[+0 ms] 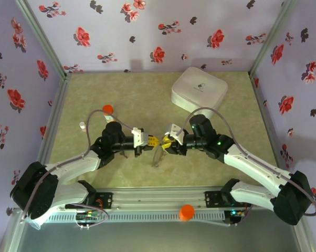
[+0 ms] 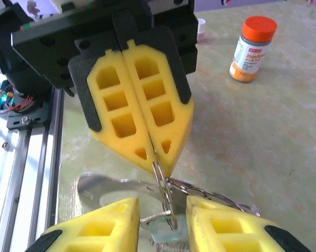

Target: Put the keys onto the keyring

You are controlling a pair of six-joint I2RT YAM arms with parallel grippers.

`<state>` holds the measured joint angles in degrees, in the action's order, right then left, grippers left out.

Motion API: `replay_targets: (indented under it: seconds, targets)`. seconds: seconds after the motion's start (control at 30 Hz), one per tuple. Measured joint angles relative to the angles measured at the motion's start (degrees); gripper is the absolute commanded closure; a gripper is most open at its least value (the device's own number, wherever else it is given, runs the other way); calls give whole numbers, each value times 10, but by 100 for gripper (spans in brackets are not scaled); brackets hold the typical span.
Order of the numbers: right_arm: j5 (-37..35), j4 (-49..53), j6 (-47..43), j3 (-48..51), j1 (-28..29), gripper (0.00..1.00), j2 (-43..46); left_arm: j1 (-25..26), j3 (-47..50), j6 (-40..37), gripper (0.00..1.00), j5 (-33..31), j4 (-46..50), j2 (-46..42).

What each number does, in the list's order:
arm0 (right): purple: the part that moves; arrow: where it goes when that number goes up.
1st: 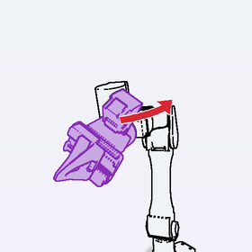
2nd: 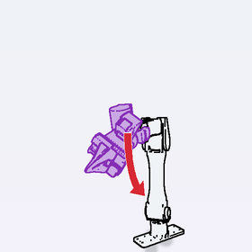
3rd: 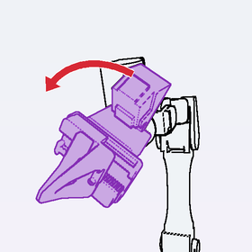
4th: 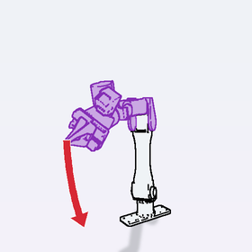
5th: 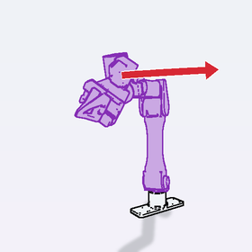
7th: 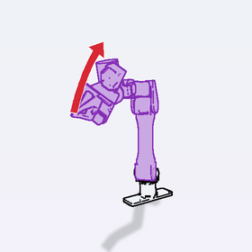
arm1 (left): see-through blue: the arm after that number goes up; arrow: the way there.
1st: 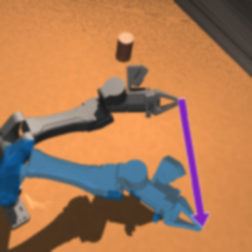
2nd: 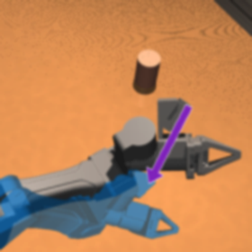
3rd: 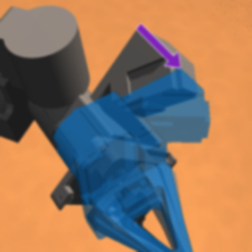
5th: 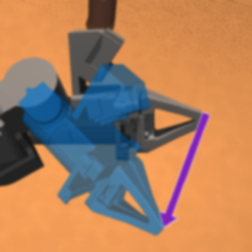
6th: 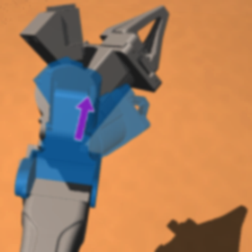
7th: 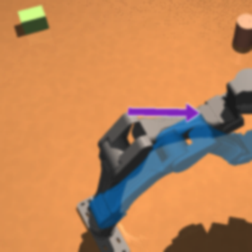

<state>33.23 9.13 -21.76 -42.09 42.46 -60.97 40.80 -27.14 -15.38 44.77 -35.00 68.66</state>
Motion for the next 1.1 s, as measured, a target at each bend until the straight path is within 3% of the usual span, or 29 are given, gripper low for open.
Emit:
replay_targets:
  seconds: [0.23,0.4,0.43,0.5,0.57,0.73,1.1]
  targets:
    - [2,-22,13,0,0,82,0,-3,2,20,100,10,-27,7]
    - [5,-27,15,0,0,98,0,-3,3,32,100,14,-40,10]
    - [5,-27,15,0,0,100,0,-5,3,34,98,15,-40,10]
    - [8,-27,16,0,-1,100,-2,-6,3,38,78,17,-42,12]
    - [12,-24,18,-1,-1,100,-5,-6,3,35,74,18,-42,11]
    - [10,19,6,-21,0,100,-21,-6,-15,-5,76,17,24,10]
    - [-50,206,-113,-154,38,100,-83,0,-70,-124,84,-1,208,-22]
